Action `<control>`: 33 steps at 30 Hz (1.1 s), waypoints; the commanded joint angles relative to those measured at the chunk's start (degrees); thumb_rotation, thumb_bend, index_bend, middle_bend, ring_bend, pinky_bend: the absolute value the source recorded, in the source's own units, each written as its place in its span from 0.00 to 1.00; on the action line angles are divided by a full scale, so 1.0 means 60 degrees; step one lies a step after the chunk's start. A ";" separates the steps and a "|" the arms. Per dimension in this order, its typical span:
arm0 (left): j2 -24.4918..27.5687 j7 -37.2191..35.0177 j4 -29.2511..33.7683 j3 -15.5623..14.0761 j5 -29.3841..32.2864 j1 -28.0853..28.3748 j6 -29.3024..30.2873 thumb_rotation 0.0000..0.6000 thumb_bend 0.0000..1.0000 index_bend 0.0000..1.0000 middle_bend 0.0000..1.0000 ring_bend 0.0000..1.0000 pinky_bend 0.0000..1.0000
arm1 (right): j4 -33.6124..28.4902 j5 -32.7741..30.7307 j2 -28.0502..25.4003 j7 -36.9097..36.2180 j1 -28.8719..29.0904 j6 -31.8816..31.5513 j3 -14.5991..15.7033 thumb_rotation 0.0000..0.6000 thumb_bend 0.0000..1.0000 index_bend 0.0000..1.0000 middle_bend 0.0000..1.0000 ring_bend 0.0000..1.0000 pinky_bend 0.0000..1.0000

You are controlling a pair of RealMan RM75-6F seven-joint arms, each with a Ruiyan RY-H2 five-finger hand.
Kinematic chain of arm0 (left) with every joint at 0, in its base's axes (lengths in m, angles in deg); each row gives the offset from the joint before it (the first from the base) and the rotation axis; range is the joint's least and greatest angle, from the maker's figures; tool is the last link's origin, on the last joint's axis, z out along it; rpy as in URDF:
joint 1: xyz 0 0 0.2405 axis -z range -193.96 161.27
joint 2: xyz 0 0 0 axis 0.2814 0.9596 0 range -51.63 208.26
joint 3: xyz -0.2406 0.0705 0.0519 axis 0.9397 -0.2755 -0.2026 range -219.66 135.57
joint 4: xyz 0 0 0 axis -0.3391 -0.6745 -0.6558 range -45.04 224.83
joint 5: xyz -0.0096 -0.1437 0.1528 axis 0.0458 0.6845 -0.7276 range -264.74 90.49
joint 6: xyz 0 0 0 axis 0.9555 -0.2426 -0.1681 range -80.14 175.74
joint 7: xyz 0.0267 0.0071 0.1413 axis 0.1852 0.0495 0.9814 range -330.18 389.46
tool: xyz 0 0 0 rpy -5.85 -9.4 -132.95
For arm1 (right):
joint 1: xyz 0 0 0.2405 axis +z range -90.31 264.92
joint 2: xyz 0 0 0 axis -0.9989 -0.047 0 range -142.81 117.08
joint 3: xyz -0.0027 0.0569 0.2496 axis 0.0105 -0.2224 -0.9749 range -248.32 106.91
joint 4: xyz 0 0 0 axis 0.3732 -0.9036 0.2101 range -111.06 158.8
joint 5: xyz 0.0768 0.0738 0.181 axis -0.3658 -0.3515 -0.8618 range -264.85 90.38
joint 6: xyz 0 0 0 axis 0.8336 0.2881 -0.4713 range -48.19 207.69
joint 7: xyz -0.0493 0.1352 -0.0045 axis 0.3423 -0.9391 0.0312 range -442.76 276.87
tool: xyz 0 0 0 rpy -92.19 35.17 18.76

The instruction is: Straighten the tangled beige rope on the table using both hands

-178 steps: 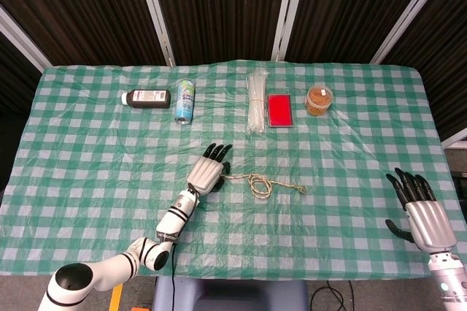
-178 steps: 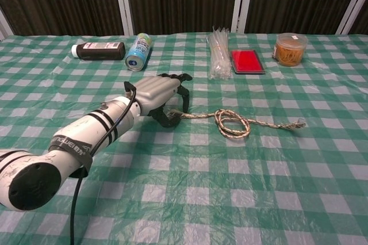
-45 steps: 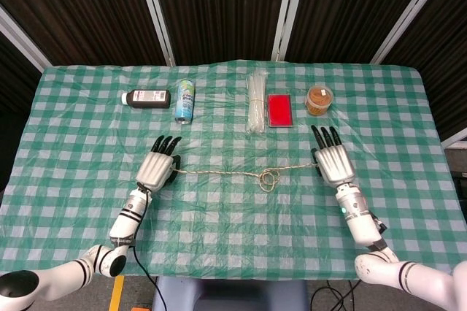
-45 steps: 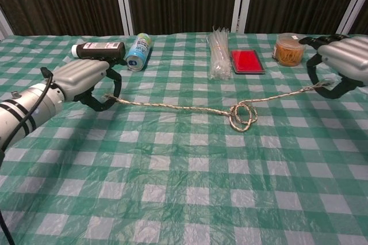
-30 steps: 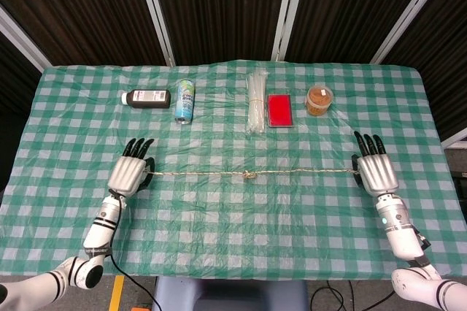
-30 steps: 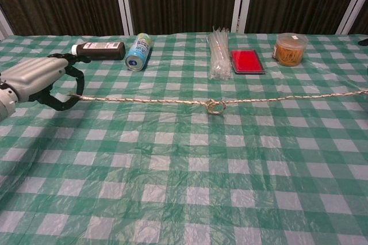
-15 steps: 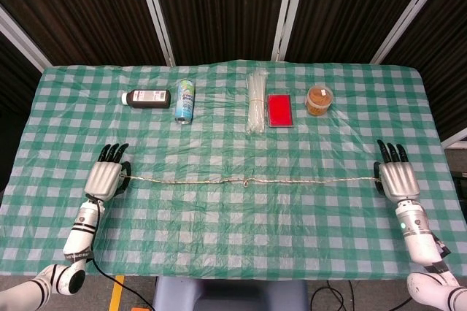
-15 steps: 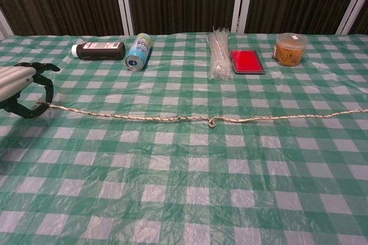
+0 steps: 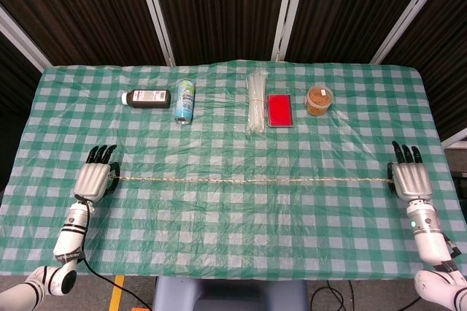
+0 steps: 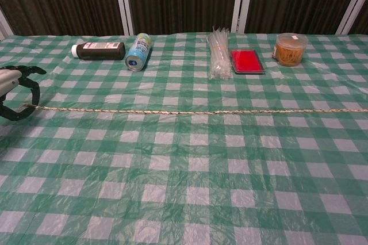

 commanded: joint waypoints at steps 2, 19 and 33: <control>-0.0039 -0.0028 -0.0082 -0.0020 -0.0058 -0.0005 -0.0066 1.00 0.59 0.63 0.07 0.00 0.01 | 0.0138 0.0067 0.0088 -0.0062 -0.0007 0.0082 0.0010 1.00 0.59 0.79 0.07 0.00 0.00; -0.0318 -0.0172 -0.0507 -0.0029 -0.0163 -0.0011 -0.0364 1.00 0.59 0.52 0.07 0.00 0.01 | 0.0512 0.0250 0.0407 -0.0015 0.0000 0.0306 -0.0008 1.00 0.59 0.71 0.07 0.00 0.00; -0.0057 -0.0155 0.0118 0.0039 -0.0140 -0.0237 -0.0118 1.00 0.54 0.00 0.04 0.00 0.03 | 0.0404 0.0209 0.0284 0.0085 -0.0017 0.0632 0.0014 1.00 0.59 0.33 0.00 0.00 0.00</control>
